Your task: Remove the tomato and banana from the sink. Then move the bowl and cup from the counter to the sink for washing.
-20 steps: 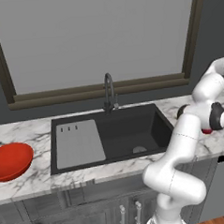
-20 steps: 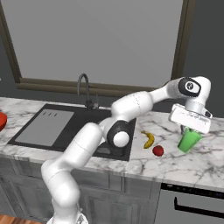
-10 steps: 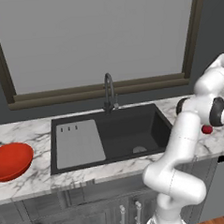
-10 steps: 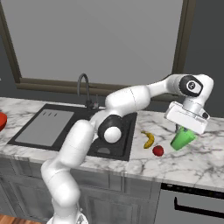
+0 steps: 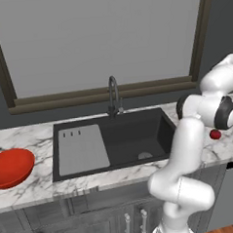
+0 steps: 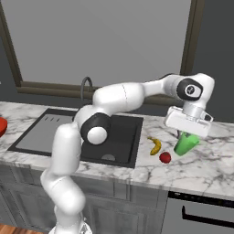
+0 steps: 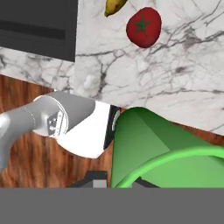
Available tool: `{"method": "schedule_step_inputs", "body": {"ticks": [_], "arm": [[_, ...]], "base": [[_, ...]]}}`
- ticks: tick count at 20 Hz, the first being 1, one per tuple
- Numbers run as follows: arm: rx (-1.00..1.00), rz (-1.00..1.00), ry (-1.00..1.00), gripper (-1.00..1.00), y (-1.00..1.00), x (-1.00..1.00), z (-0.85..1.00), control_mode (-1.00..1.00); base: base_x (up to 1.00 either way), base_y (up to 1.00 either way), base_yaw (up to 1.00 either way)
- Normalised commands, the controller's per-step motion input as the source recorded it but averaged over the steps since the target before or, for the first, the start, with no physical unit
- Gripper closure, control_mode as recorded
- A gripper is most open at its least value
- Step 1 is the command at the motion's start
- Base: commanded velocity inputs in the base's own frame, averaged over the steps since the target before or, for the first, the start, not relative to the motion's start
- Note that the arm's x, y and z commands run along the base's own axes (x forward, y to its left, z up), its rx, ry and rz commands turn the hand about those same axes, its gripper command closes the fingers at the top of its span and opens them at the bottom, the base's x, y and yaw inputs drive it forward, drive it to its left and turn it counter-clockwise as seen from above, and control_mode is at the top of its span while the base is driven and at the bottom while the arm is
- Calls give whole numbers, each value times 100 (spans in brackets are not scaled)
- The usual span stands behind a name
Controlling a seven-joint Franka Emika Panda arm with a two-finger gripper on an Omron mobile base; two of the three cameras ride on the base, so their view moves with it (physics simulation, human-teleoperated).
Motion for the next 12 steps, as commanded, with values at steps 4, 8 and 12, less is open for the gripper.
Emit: {"method": "schedule_step_inputs", "body": {"ticks": [4,8,12], "arm": [[-17,2,-5,100,45,-6,4,-100],[-16,2,-2,100,47,0,15,-100],[-15,4,0,100,38,3,28,-100]], "base": [[0,0,0],[0,0,0],[0,0,0]]}}
